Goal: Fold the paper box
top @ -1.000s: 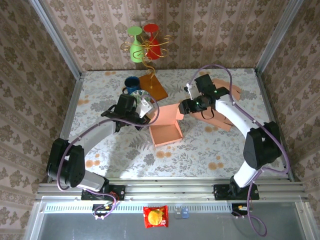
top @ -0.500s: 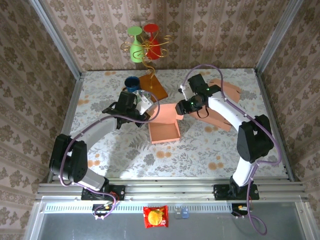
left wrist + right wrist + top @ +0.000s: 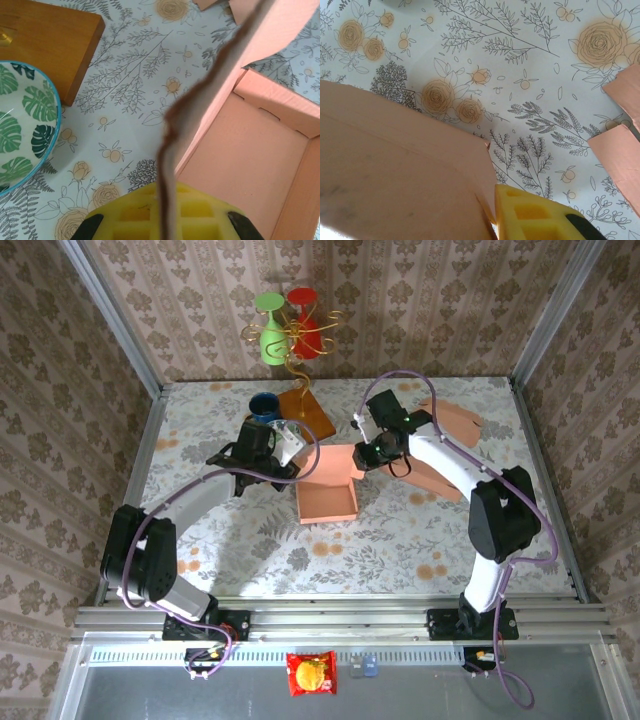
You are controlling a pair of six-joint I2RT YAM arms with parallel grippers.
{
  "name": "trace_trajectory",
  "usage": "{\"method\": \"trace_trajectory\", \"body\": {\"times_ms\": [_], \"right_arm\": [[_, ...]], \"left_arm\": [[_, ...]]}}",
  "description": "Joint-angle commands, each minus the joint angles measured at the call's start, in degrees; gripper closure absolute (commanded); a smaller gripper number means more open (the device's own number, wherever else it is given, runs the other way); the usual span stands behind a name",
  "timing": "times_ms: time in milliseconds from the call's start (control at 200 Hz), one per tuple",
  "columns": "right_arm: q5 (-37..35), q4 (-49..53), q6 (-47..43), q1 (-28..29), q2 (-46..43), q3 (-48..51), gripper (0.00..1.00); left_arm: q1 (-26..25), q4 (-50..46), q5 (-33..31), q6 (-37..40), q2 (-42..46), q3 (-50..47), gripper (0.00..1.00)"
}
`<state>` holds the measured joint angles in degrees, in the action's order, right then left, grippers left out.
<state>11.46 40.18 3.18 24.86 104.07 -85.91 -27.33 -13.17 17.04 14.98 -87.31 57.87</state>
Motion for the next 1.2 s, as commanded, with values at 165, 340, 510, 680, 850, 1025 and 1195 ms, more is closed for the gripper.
{"method": "trace_trajectory", "body": {"times_ms": [165,340,510,680,850,1025,1195], "right_arm": [[-7.5,1.2,4.8,2.2,1.0,-2.2,0.86],[-10.9,-0.3,8.5,2.9,0.7,-1.7,0.9],[-13.3,-5.2,13.2,3.0,-2.0,1.0,1.0],[-15.8,-11.1,16.6,3.0,-4.8,3.3,1.0],[-18.5,-15.4,18.0,3.0,-5.1,5.4,1.0],[-20.2,-23.4,18.6,3.1,-6.8,11.5,1.0],[-20.3,-32.1,18.3,3.3,-10.1,18.9,1.0]], "left_arm": [[-2.4,3.1,-8.0,-7.8,-1.7,1.5,0.98],[-3.4,5.5,-11.2,-12.5,-2.4,1.0,0.95],[-4.4,10.2,-13.8,-17.4,-3.2,0.3,0.92],[-5.2,17.3,-14.7,-21.6,-4.6,-0.1,0.92],[-5.4,28.1,-13.8,-24.1,-8.5,-1.1,0.9],[-5.3,37.2,-12.6,-26.0,-11.8,-3.5,0.82],[-5.4,41.5,-11.0,-27.7,-12.8,-5.4,0.8]]}}
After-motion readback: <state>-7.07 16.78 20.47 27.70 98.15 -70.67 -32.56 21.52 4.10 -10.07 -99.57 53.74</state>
